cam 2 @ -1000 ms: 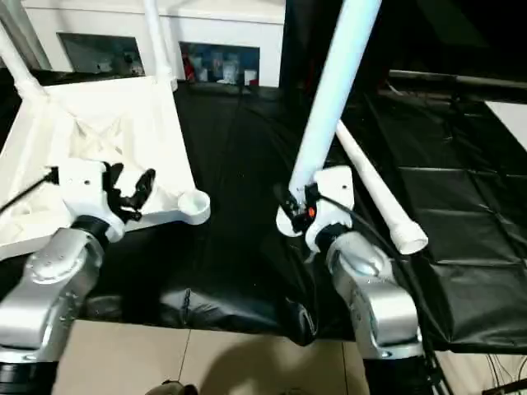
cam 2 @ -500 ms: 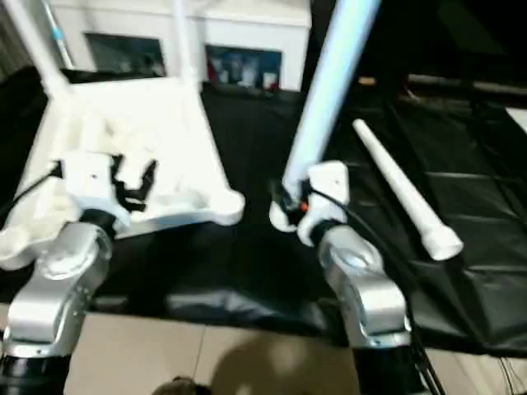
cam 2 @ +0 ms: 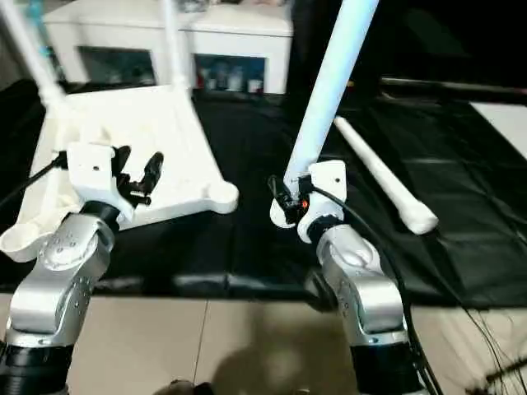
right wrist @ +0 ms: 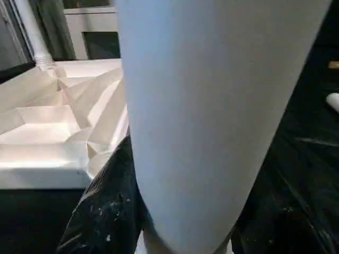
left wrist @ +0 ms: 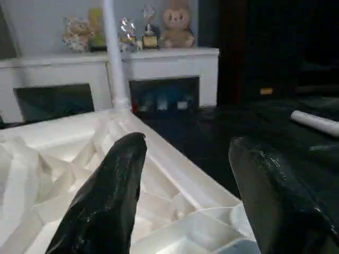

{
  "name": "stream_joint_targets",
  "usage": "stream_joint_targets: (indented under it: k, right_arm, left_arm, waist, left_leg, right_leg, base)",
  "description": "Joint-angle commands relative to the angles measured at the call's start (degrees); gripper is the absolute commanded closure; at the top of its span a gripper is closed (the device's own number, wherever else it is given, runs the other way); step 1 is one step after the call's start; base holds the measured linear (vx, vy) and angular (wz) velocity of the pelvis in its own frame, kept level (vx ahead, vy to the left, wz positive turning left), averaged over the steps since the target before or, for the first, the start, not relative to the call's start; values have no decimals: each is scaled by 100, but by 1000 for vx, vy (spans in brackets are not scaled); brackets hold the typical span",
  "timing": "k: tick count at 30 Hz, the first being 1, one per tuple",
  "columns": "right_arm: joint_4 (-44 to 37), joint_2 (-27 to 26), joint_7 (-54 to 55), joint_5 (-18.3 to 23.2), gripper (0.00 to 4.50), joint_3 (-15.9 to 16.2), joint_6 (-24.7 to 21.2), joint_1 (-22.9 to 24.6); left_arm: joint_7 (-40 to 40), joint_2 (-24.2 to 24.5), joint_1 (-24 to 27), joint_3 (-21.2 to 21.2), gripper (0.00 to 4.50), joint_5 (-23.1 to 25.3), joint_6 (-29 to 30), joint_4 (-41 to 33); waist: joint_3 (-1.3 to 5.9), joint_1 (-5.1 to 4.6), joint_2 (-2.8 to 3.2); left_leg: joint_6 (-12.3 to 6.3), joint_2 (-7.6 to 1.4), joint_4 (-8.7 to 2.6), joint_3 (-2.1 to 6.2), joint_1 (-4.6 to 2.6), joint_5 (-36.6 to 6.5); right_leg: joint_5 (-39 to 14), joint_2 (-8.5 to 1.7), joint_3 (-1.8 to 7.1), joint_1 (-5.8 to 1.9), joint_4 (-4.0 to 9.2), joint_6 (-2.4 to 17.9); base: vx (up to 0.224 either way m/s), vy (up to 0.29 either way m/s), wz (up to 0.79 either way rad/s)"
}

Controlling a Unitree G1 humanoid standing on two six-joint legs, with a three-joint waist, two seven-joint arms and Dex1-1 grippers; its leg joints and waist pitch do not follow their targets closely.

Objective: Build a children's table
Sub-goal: Move to table

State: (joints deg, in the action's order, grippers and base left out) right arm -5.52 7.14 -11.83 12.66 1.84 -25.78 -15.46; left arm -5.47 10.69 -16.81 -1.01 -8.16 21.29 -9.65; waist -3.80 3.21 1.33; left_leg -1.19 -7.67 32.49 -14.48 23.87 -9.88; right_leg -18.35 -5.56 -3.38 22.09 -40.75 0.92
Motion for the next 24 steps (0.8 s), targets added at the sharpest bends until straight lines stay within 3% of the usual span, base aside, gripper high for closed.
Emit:
stream_joint_targets:
  k: [1,2,3,4,5,6,7,8,9,10,11,12,13,14,15,16,17,18,19,20,21,22,23,24]
  right_arm:
    - [11,16,-49,-50,264,46,-12,-118]
    - [14,23,-54,-61,264,59,-10,-120]
    - [53,25,-32,-122,264,97,16,-124]
    - [62,18,-26,-123,264,95,20,-126]
    - [77,6,-16,-126,264,91,26,-129]
    - [107,-20,-30,-122,264,78,81,-137]
    - [124,-34,-40,-107,264,61,92,-145]
    - [140,-40,-40,-93,264,45,92,-152]
    - [151,-43,-36,-82,264,35,87,-158]
    - [151,-64,-17,-62,264,12,85,-153]
    - [148,-78,-4,-44,264,-4,83,-148]
    - [145,-77,1,-29,264,-18,83,-149]
    - [151,-71,5,-12,264,-28,82,-157]
    - [154,-51,-3,-12,264,-25,91,-163]
    - [152,-40,-23,-13,264,-24,98,-168]
    - [141,-39,-56,-23,264,-22,102,-167]
    - [125,-43,-83,-28,264,-16,100,-163]
    - [109,-51,-130,-40,264,-20,96,-162]
    - [99,-47,-154,-47,264,-8,92,-161]
    - [94,-40,-181,-54,264,7,87,-158]
    - [92,-31,-198,-55,264,19,83,-157]
    - [87,-24,-214,-57,264,35,81,-151]
    - [87,-24,-214,-57,264,35,81,-151]
    - [80,-26,-214,-60,264,44,81,-146]
  left_arm:
    - [-43,22,28,-43,159,-2,40,7]
    - [-50,23,24,-44,159,-7,41,10]
    - [-57,23,9,-66,159,-3,54,27]
    - [-58,25,7,-70,159,-2,61,29]
    - [-59,29,4,-77,159,0,73,34]
    - [-81,45,-5,-81,159,-2,61,46]
    - [-90,55,-12,-82,159,-6,52,57]
    - [-103,56,-21,-87,159,-9,48,72]
    - [-111,55,-27,-91,159,-11,49,82]
    - [-125,57,-27,-98,159,-22,55,87]
    - [-137,60,-27,-101,159,-30,60,90]
    - [-159,61,-25,-104,159,-39,62,97]
    - [-175,50,-25,-113,159,-51,62,105]
    - [-190,40,-21,-117,159,-58,61,114]
    - [-199,23,-19,-126,159,-74,59,129]
    - [-203,10,-17,-131,159,-85,61,144]
    - [-206,7,-10,-133,159,-93,63,153]
    - [-207,5,-6,-126,159,-100,59,171]
    - [-208,3,1,-125,159,-102,60,177]
    - [-205,-2,7,-125,159,-102,56,182]
    - [-207,-10,11,-131,159,-100,55,184]
    - [-209,-17,18,-139,159,-102,53,176]
    - [-209,-17,18,-139,159,-102,53,176]
    - [-208,-13,29,-139,159,-95,52,169]
  waist:
    - [449,91,-260]
    - [200,-21,-295]
    - [88,-68,-152]
    - [100,-44,-99]
    - [228,4,52]
    - [233,-230,277]
    - [183,-318,347]
    - [148,-378,401]
    - [144,-430,317]
    - [125,-459,278]
    - [131,-445,174]
    - [166,-359,6]
    - [149,-290,16]
    - [199,-228,-38]
    - [307,-107,-107]
    - [324,-94,-78]
    - [359,-126,6]
    - [370,-160,58]
    - [418,-241,122]
    - [471,-288,120]
    - [561,-355,118]
    - [576,-369,78]
    - [571,-320,19]
    - [559,-273,-33]
  left_leg:
    - [1222,-359,-405,-57,-341,-3031]
    - [551,-96,1301,703,-765,-607]
    - [290,29,1288,1068,37,-691]
    - [398,-4,1272,1173,-36,-986]
    - [356,-186,803,1148,-476,-1974]
    - [610,-454,98,1278,-926,-3465]
    - [806,-702,-219,1501,-939,-4386]
    - [788,-813,-577,1606,-837,-5064]
    - [483,-756,-614,1536,-943,-5009]
    - [361,-693,-598,1470,-946,-4865]
    - [219,-470,-469,1283,-873,-4275]
    - [207,-202,-198,969,-706,-3535]
    - [171,-177,-96,919,-626,-3019]
    - [75,-138,33,857,-587,-2408]
    - [-262,-146,128,816,-428,-1090]
    - [-322,-142,83,799,-399,-858]
    - [-407,-175,-53,793,-424,-541]
    - [-458,-210,-119,806,-486,-551]
    - [-603,-292,-164,861,-668,-580]
    - [-764,-319,-163,915,-748,-368]
    - [-1640,-319,-88,1064,-959,582]
    - [-1921,-322,-48,1104,-1000,860]
    - [-2215,-191,52,1041,-921,1129]
    - [-2180,-11,126,929,-748,1100]
  right_leg:
    - [-3368,-218,366,-55,271,-151]
    - [-6805,-728,717,875,1771,-337]
    - [-6319,-1056,710,-259,1460,56]
    - [-5929,-1068,580,-429,1341,245]
    - [-4587,-797,274,-362,1161,558]
    - [-2568,-9,-13,-66,786,782]
    - [-1415,103,-80,-48,461,631]
    - [-32,77,-134,-210,156,377]
    - [387,26,-142,-186,224,279]
    - [372,-20,-120,-230,333,254]
    - [75,-174,0,-377,674,265]
    - [-1665,-367,207,-579,1084,469]
    - [-2751,-495,293,-642,1207,526]
    - [-3451,-590,408,-706,1346,575]
    - [-3337,-580,546,-870,1363,835]
    - [-2936,-504,503,-888,1322,968]
    - [-1934,-286,323,-844,1188,1223]
    - [-1480,-192,239,-771,1115,1319]
    - [-658,-47,136,-632,959,1502]
    - [-123,-13,98,-618,856,1571]
    - [926,49,16,-481,651,1590]
    - [1065,41,22,-441,602,1523]
    - [1326,-4,111,-518,609,1415]
    - [1513,-20,211,-704,668,1431]
  base:
    - [23,-146,21]
    - [189,-154,6]
    - [189,-154,6]
    - [125,-26,19]
    - [-40,22,53]
    - [-40,22,53]
    - [-118,29,30]
    - [-61,51,-5]
    - [-61,51,-5]
    - [0,0,0]
    - [0,0,0]
    - [0,0,0]
    - [27,-70,3]
    - [57,-73,9]
    - [57,-73,9]
    - [95,-57,13]
    - [117,-43,14]
    - [117,-43,14]
    - [161,-30,11]
    - [185,-23,7]
    - [185,-23,7]
    - [170,-19,8]
    - [159,-17,11]
    - [159,-17,11]
